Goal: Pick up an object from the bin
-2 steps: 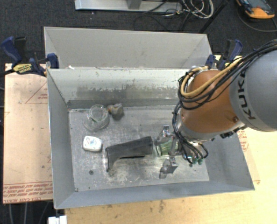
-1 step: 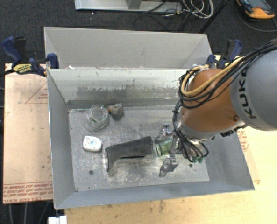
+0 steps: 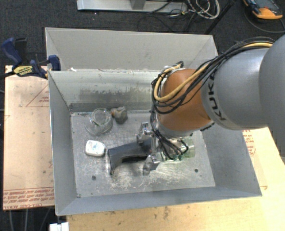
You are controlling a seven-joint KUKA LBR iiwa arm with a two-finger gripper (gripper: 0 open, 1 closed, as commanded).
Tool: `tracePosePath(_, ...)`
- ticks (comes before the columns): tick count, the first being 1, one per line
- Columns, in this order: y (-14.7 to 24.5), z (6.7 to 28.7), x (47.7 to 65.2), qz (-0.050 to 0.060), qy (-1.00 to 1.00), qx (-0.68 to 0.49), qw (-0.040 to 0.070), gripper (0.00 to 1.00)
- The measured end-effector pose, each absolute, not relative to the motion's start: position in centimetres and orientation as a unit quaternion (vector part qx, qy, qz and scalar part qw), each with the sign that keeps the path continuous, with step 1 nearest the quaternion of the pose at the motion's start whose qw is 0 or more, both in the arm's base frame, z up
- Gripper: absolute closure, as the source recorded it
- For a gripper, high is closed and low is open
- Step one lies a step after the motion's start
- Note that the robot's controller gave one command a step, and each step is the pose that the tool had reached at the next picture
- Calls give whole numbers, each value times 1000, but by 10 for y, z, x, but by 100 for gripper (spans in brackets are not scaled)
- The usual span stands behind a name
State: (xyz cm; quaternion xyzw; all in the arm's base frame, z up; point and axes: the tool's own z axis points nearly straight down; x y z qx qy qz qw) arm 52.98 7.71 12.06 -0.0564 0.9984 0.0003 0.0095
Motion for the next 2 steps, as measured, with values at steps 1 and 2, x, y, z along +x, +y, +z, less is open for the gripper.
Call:
tracePosePath(1,92,130,540,1,999,-42,0,0)
tracePosePath(2,84,128,529,1,1000,-5,2,0)
